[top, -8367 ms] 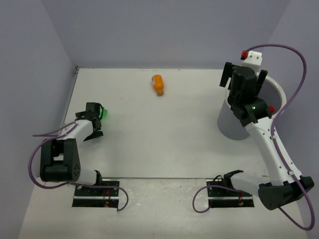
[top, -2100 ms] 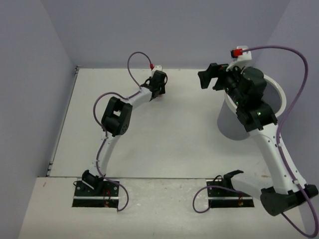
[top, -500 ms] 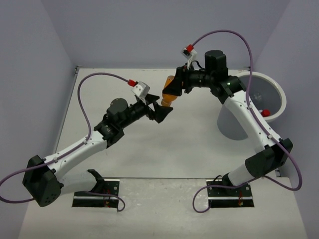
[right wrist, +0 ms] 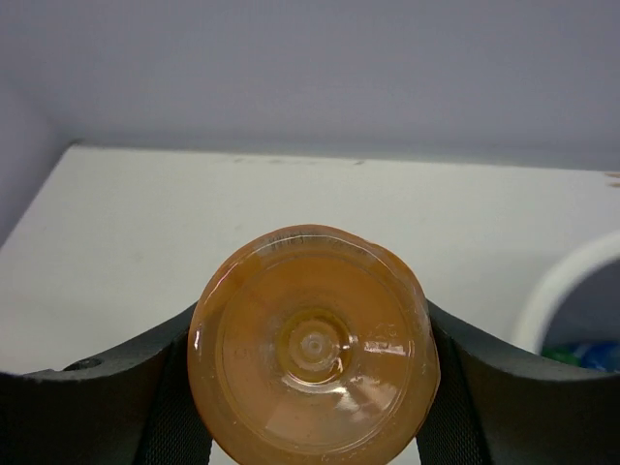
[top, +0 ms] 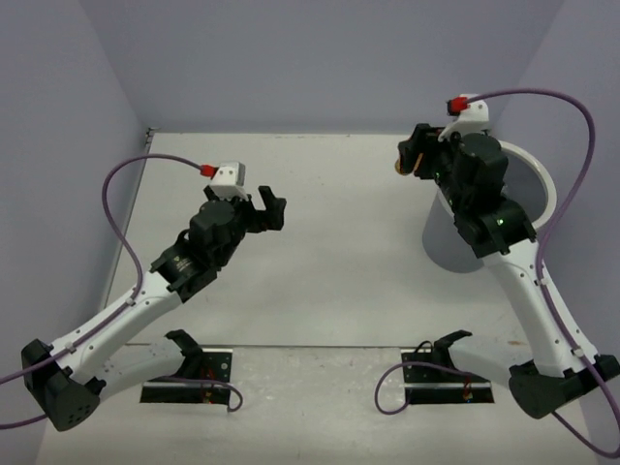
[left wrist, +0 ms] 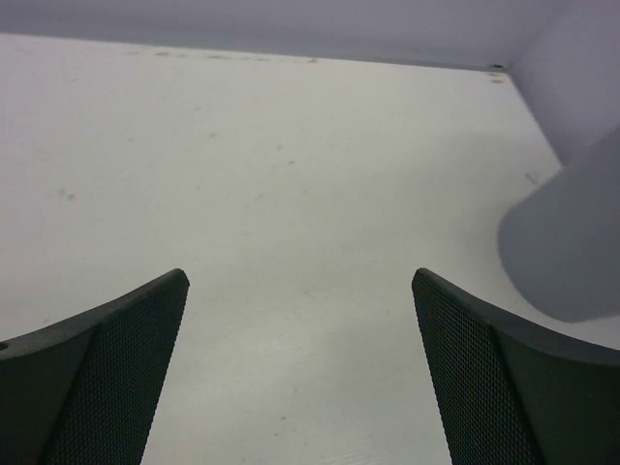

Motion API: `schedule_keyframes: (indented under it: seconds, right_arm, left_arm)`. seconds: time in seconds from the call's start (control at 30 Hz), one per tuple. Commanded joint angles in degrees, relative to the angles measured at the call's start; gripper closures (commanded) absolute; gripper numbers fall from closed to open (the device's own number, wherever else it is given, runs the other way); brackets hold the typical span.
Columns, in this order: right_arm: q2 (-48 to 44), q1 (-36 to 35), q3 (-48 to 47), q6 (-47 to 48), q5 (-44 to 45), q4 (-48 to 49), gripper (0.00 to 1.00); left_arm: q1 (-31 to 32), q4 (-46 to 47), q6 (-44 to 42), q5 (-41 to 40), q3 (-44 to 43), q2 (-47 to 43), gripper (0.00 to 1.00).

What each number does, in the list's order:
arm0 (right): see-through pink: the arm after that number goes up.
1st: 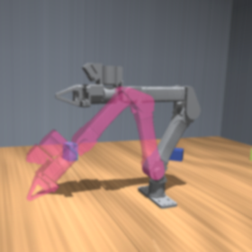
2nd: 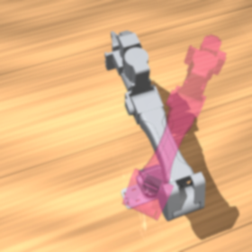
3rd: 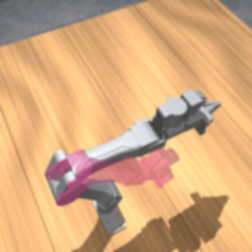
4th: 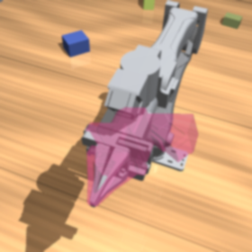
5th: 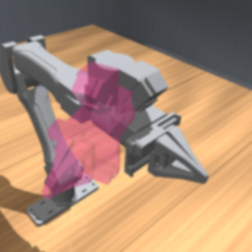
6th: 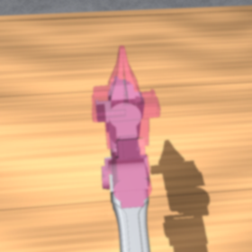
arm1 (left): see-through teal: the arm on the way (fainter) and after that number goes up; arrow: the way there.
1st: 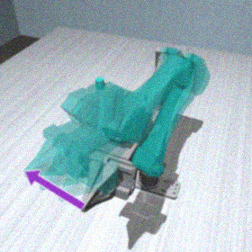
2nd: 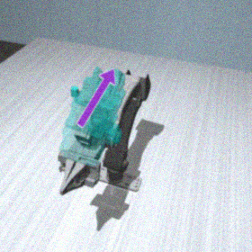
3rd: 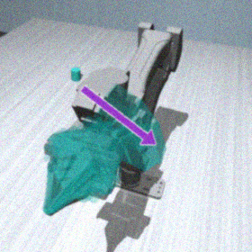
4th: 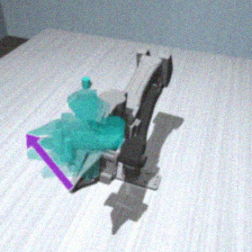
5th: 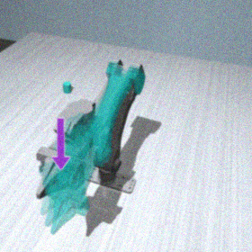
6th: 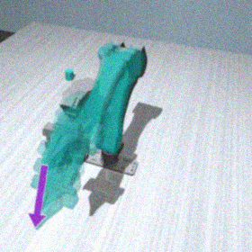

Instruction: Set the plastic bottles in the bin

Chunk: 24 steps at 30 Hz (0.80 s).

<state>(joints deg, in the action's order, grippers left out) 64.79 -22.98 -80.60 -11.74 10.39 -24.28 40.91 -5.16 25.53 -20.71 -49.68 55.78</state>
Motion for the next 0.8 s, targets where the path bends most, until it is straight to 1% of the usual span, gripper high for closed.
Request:
schedule_keyframes:
  seconds: [0.0,0.17,0.3,0.37,0.43,0.47,0.53,0.57,0.6,0.63,0.77]
  right_arm:
    - [-0.48,4.90,1.79,1.87,25.34,3.01,0.99]
    - [-1.19,9.05,3.07,1.72,33.63,3.01,0.95]
    - [-0.65,13.23,3.58,1.77,35.48,2.99,0.93]
    - [-0.31,14.07,3.26,1.86,34.74,2.69,0.91]
    - [-0.19,14.11,3.00,1.27,34.44,1.96,0.91]
    - [-0.28,14.11,3.00,0.67,34.61,1.87,0.86]
    - [-0.63,14.11,2.99,0.43,34.28,1.31,0.51]
    - [-0.64,14.11,2.91,0.01,34.35,1.06,0.24]
    - [-0.78,14.16,2.91,-0.35,34.40,0.88,0.11]
    - [-0.92,14.19,2.91,-0.60,34.36,0.74,0.01]
    - [-1.42,14.19,3.02,-0.30,33.15,0.71,0.01]
  left_arm:
    - [-0.30,-18.31,5.63,-20.66,-6.59,-4.23,0.00]
    - [-0.30,-25.96,9.34,-27.38,-8.22,-7.81,0.00]
    - [-0.30,-28.59,10.14,-28.17,-6.20,-9.23,0.00]
    - [-0.30,-28.76,11.05,-28.18,-5.26,-9.78,0.00]
    - [-0.30,-29.11,12.35,-27.98,-4.46,-10.08,0.00]
    - [-0.30,-29.03,12.88,-27.98,-4.10,-10.17,0.00]
    - [-0.30,-28.93,14.05,-27.49,-3.21,-10.44,0.00]
    - [-0.30,-28.86,14.30,-27.14,-3.05,-10.52,0.00]
    - [-0.30,-28.91,14.49,-26.69,-3.05,-10.52,0.00]
    - [-0.30,-28.93,14.65,-26.24,-3.05,-10.52,0.00]
    - [-0.30,-28.20,14.07,-25.52,-2.57,-10.17,0.00]
